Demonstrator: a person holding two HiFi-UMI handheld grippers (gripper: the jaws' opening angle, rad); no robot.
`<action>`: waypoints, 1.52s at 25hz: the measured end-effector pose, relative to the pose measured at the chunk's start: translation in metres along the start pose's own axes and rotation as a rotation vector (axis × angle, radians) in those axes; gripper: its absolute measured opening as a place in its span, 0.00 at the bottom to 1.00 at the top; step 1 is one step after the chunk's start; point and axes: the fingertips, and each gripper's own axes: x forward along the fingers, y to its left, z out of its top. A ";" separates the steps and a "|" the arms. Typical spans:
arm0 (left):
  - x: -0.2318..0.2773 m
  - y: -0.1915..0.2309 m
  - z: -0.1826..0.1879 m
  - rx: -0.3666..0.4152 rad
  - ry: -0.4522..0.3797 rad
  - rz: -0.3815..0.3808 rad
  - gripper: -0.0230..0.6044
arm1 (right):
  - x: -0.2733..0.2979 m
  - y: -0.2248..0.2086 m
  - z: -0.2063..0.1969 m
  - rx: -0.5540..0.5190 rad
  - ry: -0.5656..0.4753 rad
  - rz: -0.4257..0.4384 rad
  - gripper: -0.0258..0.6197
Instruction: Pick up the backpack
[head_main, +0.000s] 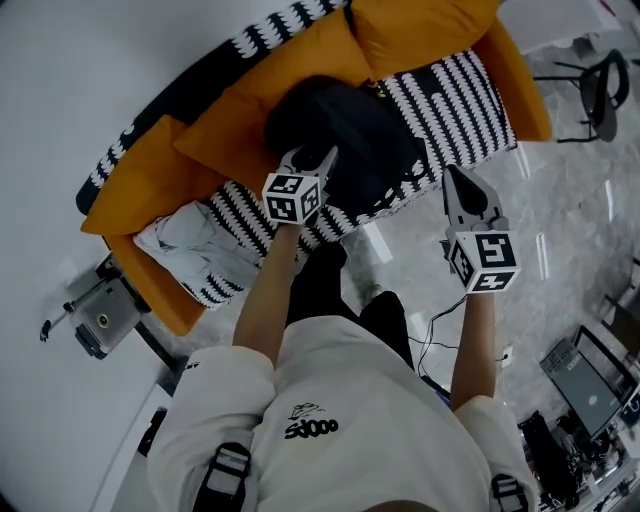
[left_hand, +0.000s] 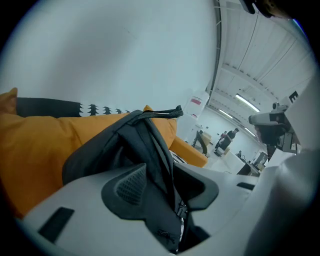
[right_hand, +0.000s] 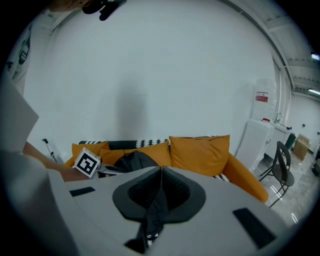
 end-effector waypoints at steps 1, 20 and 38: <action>0.000 0.000 -0.003 -0.008 0.009 -0.010 0.32 | 0.003 0.000 0.000 0.001 0.002 0.001 0.09; 0.035 -0.007 0.020 -0.105 -0.067 -0.134 0.33 | 0.032 -0.009 0.001 0.030 0.046 -0.003 0.09; 0.042 -0.050 0.051 0.015 -0.040 -0.140 0.14 | -0.002 -0.026 0.009 0.050 0.090 -0.031 0.09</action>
